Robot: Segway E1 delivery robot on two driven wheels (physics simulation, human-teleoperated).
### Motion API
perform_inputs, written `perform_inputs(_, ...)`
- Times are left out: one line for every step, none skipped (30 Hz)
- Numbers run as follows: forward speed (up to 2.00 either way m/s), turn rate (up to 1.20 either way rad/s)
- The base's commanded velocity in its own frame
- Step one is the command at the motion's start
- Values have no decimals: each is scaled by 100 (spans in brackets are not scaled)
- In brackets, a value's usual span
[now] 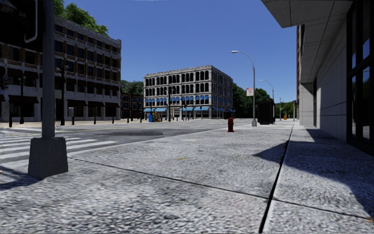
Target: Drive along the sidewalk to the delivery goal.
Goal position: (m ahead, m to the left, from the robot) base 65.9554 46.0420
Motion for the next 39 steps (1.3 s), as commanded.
perform_inputs(191,54)
perform_inputs(191,54)
perform_inputs(191,54)
perform_inputs(191,54)
perform_inputs(191,54)
perform_inputs(191,54)
perform_inputs(191,54)
perform_inputs(191,54)
perform_inputs(191,54)
perform_inputs(191,54)
perform_inputs(191,54)
perform_inputs(191,54)
perform_inputs(191,54)
perform_inputs(191,54)
perform_inputs(191,54)
perform_inputs(191,54)
perform_inputs(191,52)
perform_inputs(191,52)
perform_inputs(191,43)
perform_inputs(191,31)
perform_inputs(191,21)
perform_inputs(191,21)
perform_inputs(191,18)
perform_inputs(191,14)
perform_inputs(191,9)
perform_inputs(191,7)
perform_inputs(191,7)
perform_inputs(191,10)
perform_inputs(191,18)
perform_inputs(191,24)
perform_inputs(191,24)
perform_inputs(191,28)
perform_inputs(191,37)
perform_inputs(191,50)
perform_inputs(191,50)
perform_inputs(191,54)
perform_inputs(191,54)
perform_inputs(191,55)
perform_inputs(191,55)
